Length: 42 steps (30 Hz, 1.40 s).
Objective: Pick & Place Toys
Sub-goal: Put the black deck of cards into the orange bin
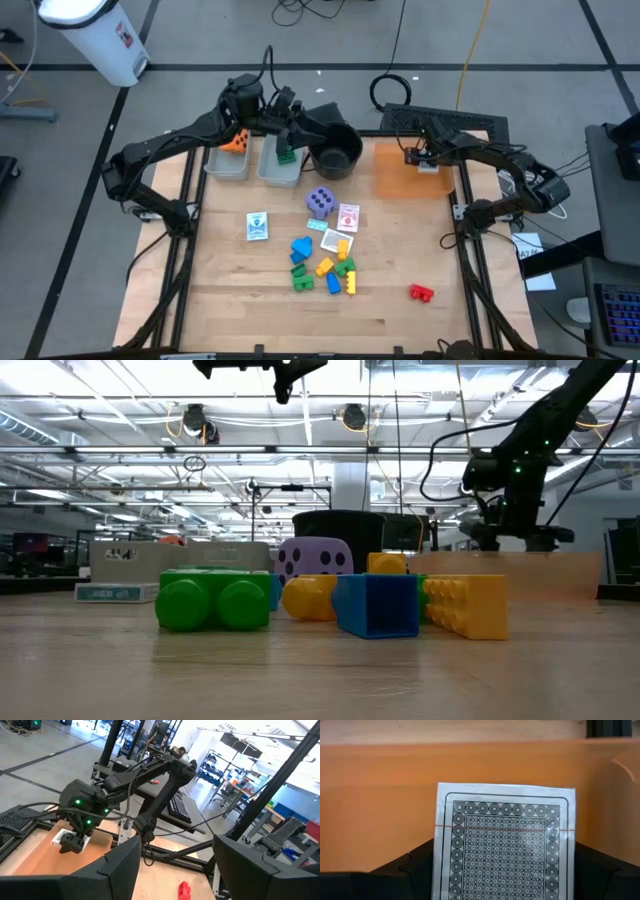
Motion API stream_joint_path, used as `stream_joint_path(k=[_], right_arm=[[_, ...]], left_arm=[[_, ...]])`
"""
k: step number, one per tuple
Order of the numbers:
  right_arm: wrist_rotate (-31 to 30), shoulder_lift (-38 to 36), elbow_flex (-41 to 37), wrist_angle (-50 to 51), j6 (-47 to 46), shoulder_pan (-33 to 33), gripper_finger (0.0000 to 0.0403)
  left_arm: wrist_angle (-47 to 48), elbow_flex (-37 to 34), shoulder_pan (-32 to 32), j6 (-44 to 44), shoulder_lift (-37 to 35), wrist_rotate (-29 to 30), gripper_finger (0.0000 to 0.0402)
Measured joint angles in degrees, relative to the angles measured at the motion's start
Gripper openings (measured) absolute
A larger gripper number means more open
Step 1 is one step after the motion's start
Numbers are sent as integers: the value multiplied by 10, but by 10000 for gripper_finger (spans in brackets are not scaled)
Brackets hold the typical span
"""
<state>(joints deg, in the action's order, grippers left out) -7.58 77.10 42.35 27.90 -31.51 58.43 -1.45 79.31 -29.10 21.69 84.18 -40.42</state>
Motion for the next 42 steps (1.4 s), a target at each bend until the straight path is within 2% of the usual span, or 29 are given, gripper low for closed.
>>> stream_joint_path(k=[17, 25, 42], right_arm=[[-12, 0, 0, -17, -8, 0, 310], [4, 0, 0, -55, -8, 0, 333], [19, -16, 0, -76, -9, -1, 336]], left_arm=[[0, 0, 11, 0, 0, 0, 251], [0, 0, 12, 0, 0, 0, 251], [0, 0, 12, 0, 0, -1, 251]])
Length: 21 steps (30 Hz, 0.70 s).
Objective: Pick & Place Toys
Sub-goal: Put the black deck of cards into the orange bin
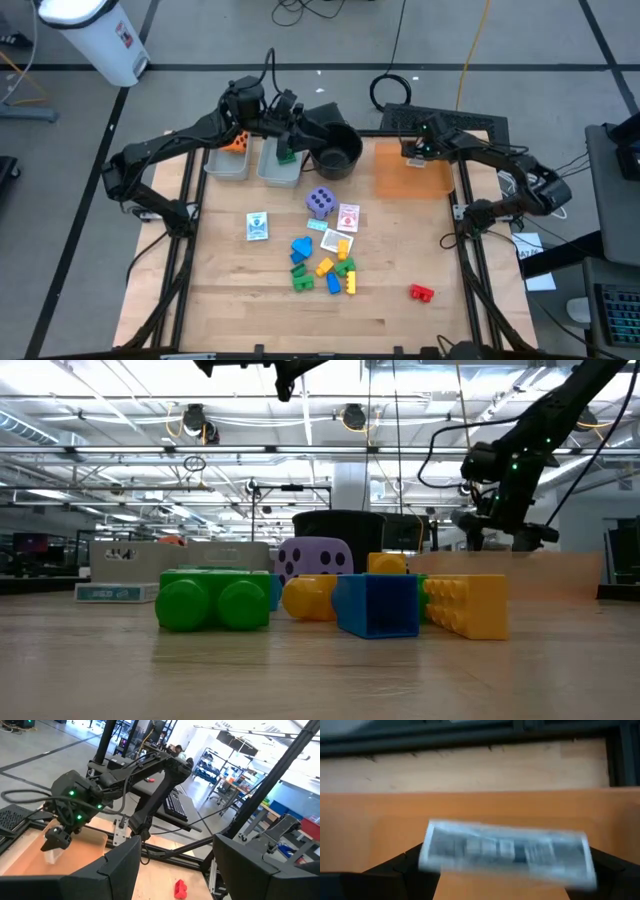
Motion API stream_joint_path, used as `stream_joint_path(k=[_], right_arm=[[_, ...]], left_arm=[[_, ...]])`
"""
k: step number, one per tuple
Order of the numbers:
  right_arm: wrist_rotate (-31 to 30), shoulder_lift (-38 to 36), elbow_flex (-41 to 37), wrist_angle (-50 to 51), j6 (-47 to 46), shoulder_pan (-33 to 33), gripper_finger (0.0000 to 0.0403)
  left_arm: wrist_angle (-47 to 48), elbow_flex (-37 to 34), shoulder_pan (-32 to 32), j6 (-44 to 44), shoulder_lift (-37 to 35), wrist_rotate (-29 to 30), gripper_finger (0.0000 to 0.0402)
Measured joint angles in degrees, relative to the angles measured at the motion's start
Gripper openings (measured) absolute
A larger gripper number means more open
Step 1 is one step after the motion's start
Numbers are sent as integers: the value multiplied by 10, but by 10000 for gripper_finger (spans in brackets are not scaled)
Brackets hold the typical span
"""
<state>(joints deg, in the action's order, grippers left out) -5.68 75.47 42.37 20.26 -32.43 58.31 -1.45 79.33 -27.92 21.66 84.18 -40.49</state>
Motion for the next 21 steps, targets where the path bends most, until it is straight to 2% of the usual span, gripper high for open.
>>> stream_joint_path(k=[12, 21], right_arm=[[-2, -36, 0, 6, 3, -8, 329], [-2, -36, 0, 8, 2, -60, 314]], left_arm=[[0, 0, 0, 0, 0, 0, 250], [0, 0, 0, 0, 0, 0, 251]])
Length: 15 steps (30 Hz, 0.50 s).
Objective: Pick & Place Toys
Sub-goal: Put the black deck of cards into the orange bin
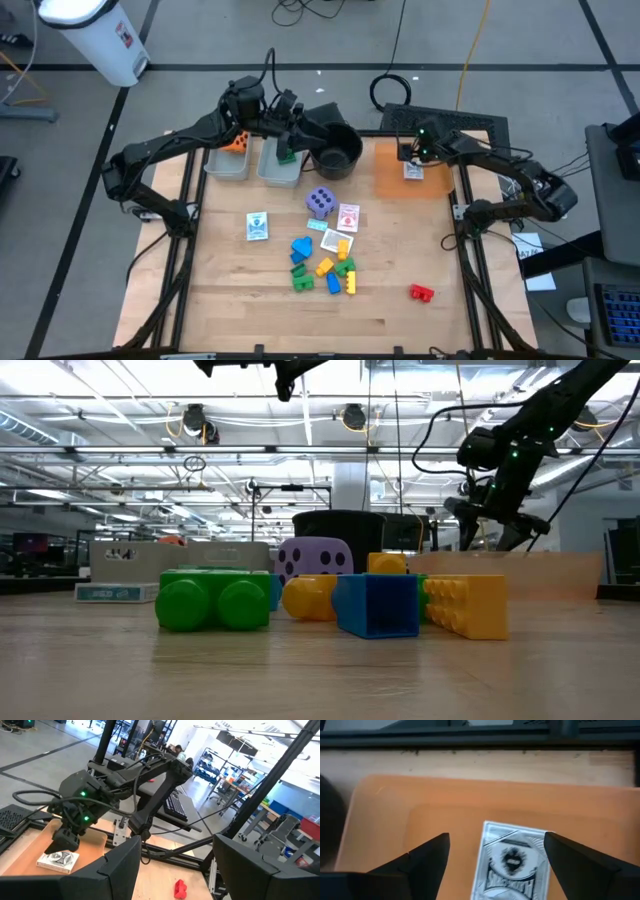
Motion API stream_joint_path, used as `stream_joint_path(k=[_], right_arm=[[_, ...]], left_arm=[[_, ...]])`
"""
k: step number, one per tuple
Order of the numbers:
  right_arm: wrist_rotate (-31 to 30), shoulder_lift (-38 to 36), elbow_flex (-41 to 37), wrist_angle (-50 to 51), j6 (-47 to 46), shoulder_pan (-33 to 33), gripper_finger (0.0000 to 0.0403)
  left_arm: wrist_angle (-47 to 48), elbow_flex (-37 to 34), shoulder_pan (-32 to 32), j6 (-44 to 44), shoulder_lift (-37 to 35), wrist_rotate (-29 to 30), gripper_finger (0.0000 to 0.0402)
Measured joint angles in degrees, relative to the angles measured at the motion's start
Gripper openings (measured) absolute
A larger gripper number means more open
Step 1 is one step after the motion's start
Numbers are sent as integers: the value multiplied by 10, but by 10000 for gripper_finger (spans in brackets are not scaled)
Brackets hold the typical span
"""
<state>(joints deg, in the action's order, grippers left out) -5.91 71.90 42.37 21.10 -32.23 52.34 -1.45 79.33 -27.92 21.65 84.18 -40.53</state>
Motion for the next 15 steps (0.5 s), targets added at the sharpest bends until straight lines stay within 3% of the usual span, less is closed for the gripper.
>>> stream_joint_path(k=[7, 15], right_arm=[[-16, 5, 0, -7, -31, -66, 294], [-15, 49, 0, -18, -65, -96, 218]], left_arm=[[0, 0, 0, -3, 0, 0, 251], [0, 0, 0, -2, 0, 0, 250]])
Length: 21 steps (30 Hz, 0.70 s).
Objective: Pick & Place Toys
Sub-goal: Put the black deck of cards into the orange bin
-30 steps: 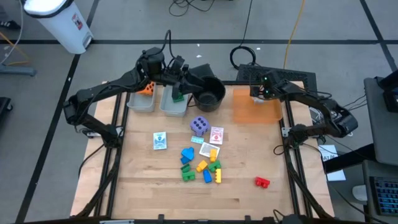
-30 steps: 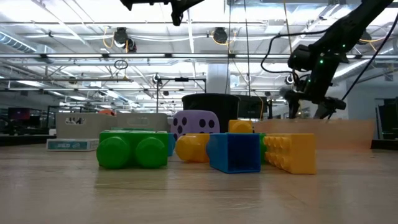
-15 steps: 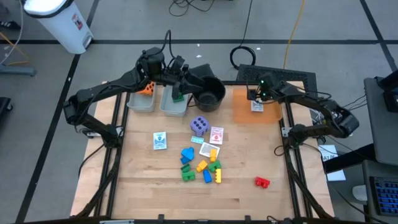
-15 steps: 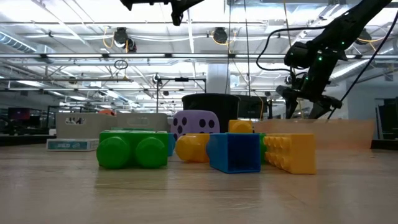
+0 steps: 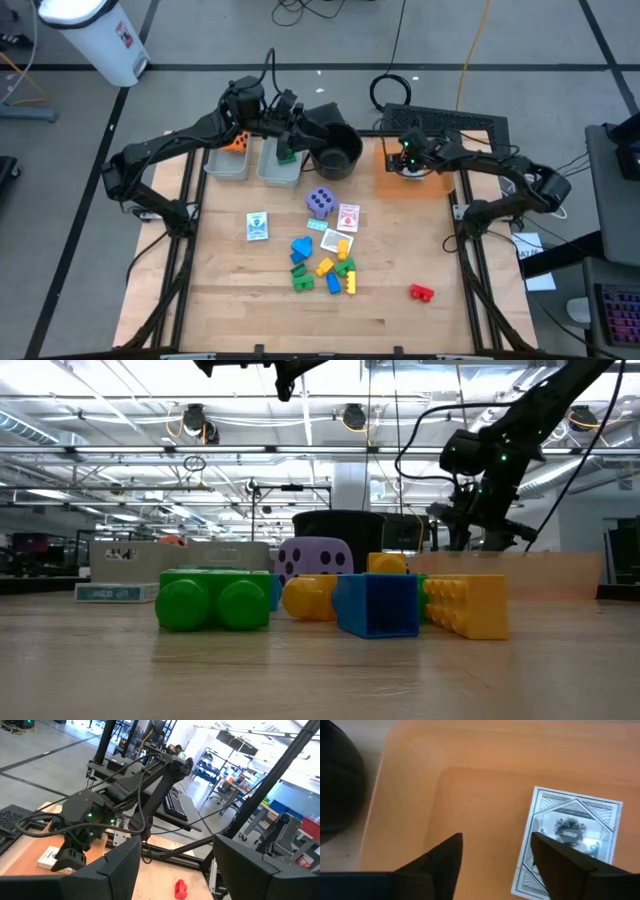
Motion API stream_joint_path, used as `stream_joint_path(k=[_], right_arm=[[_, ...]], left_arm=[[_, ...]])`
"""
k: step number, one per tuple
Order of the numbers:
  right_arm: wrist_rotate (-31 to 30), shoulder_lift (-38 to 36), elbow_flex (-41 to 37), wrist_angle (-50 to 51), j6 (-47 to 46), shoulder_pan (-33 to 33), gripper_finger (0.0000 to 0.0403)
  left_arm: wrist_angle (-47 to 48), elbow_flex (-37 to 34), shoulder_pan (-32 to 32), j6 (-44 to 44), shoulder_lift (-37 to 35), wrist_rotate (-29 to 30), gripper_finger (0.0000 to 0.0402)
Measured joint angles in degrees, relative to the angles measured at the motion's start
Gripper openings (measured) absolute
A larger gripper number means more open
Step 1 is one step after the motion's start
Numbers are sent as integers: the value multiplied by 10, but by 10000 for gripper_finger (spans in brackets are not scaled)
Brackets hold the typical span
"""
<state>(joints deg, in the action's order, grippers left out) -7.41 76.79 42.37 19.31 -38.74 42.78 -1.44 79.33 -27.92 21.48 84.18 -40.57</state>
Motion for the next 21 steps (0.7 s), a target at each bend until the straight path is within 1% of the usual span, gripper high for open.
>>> stream_joint_path(k=[5, 9, 12, 21], right_arm=[[4, 9, 0, -23, -12, -2, 169], [28, 9, 0, -15, -12, -2, 143], [31, 9, 0, 3, -12, -2, 131], [34, 8, -39, -2, -29, -2, 114]], left_arm=[[0, 0, 3, 1, 0, -1, 250], [0, 0, 8, 0, 0, -1, 251], [0, 0, 11, -2, 0, -1, 251], [0, 0, 10, -2, 0, 0, 251]])
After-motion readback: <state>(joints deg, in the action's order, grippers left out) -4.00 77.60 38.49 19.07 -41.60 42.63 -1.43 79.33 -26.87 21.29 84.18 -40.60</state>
